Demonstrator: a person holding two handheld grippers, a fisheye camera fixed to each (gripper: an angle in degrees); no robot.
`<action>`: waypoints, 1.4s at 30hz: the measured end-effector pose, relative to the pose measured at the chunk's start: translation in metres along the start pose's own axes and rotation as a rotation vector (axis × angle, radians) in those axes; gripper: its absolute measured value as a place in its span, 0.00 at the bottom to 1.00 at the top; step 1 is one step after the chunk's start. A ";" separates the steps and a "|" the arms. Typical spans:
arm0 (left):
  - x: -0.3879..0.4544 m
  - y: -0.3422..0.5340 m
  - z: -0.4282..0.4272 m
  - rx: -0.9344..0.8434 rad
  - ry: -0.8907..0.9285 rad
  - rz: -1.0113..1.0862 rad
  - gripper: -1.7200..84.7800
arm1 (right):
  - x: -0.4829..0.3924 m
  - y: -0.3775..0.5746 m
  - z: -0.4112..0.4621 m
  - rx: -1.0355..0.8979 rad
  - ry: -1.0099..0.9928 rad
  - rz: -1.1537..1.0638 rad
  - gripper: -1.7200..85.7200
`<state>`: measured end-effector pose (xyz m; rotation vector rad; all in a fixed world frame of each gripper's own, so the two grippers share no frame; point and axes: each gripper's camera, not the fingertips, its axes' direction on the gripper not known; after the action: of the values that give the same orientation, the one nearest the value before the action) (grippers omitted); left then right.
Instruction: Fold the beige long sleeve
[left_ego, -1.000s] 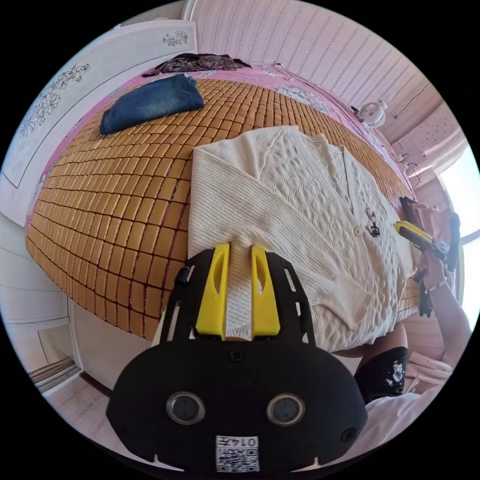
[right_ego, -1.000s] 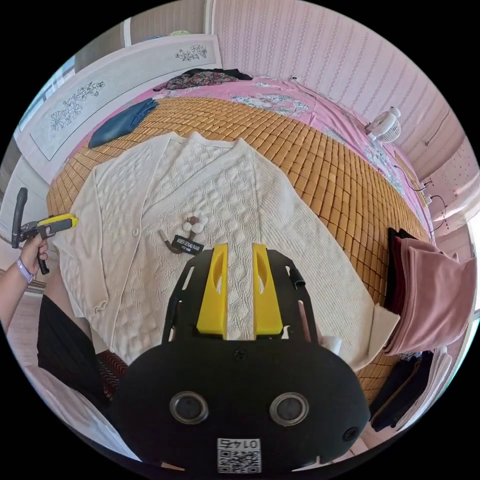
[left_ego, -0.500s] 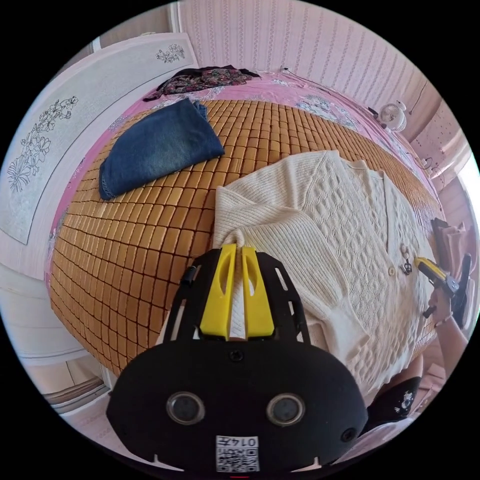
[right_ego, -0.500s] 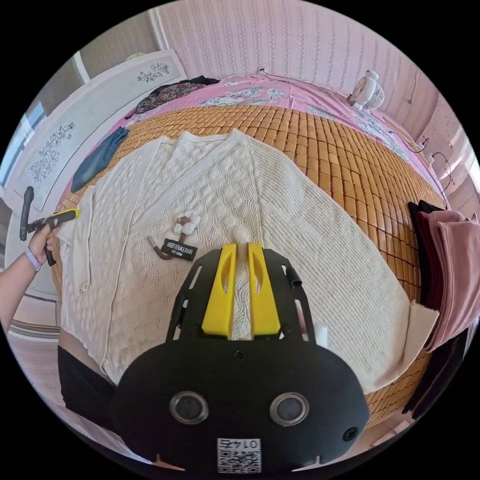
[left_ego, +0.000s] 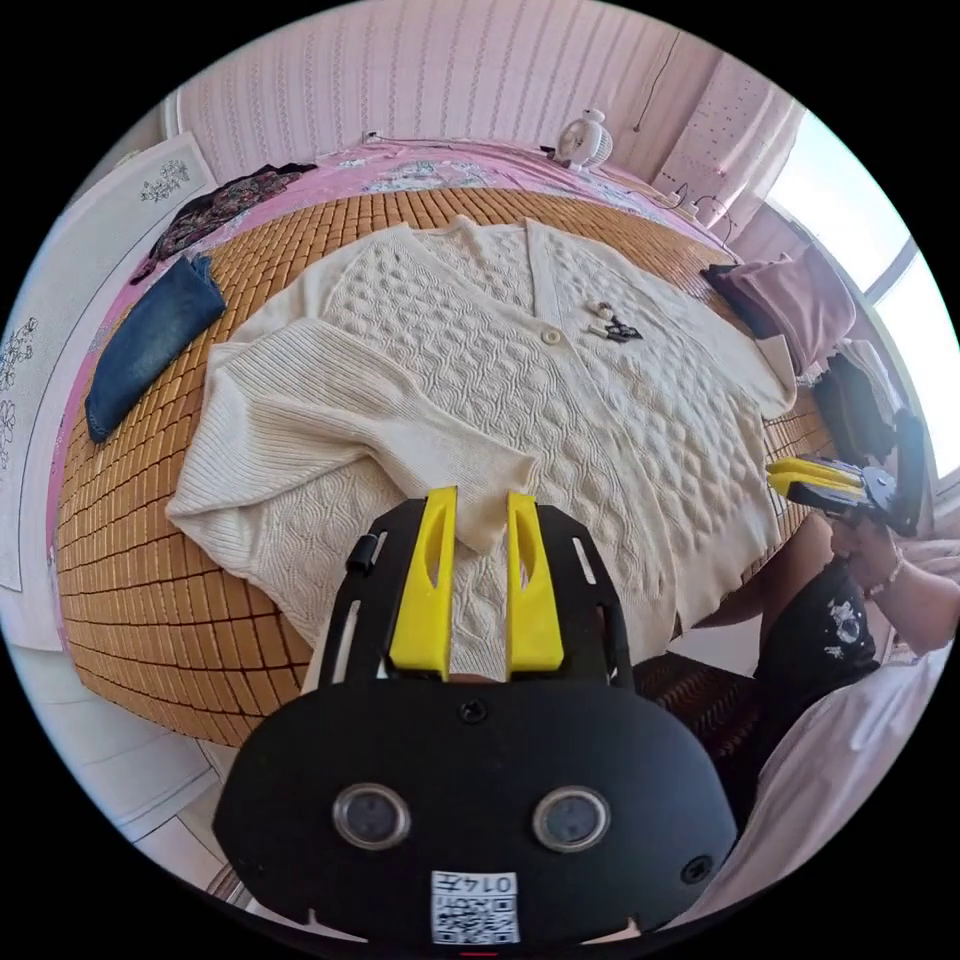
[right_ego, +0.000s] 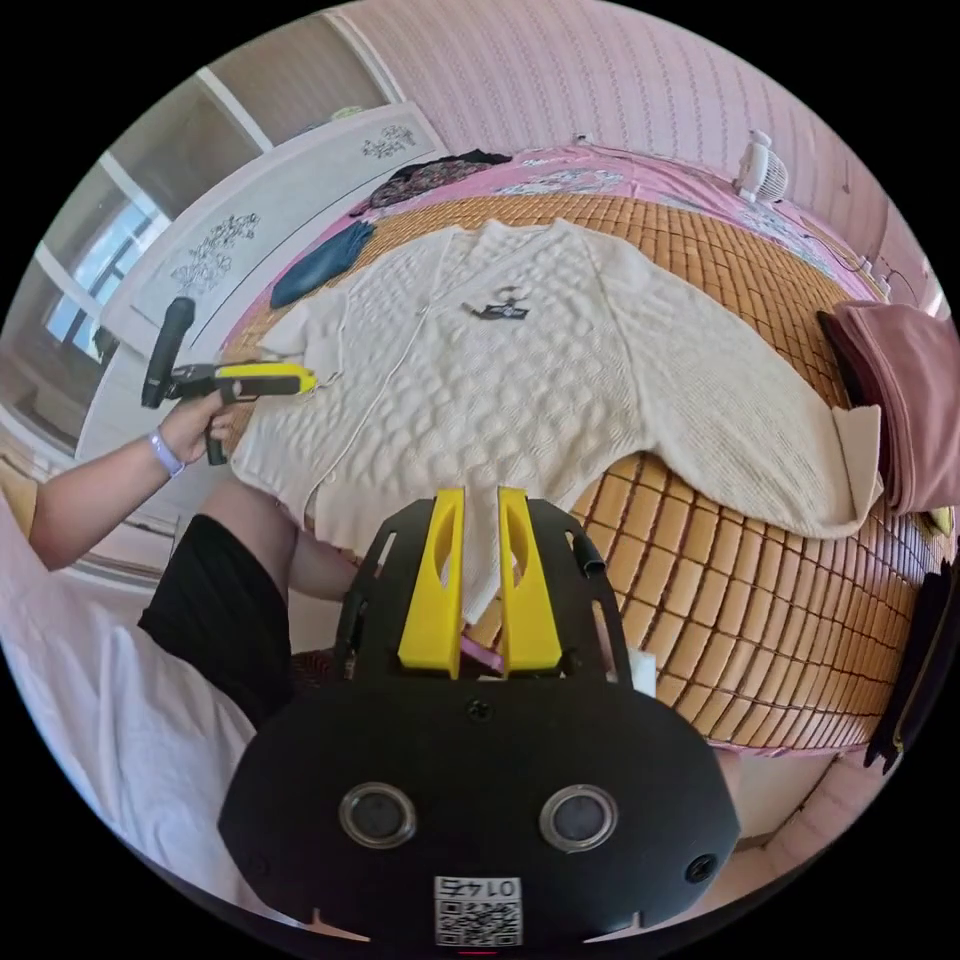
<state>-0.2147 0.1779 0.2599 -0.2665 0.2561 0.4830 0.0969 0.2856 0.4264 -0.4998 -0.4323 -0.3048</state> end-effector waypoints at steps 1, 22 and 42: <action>0.000 0.001 -0.002 0.028 -0.009 -0.002 0.10 | -0.013 0.007 0.004 -0.019 0.024 -0.025 0.09; -0.283 0.277 -0.221 0.720 -0.031 -1.005 0.11 | -0.159 0.043 0.046 -0.102 0.034 -0.452 0.09; -0.018 0.166 0.012 0.004 -0.017 -0.121 0.08 | -0.218 0.037 0.080 -0.114 0.293 -0.659 0.02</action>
<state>-0.3092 0.3157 0.2454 -0.2719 0.2231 0.3654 -0.1037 0.3966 0.3729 -0.4031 -0.2830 -1.0292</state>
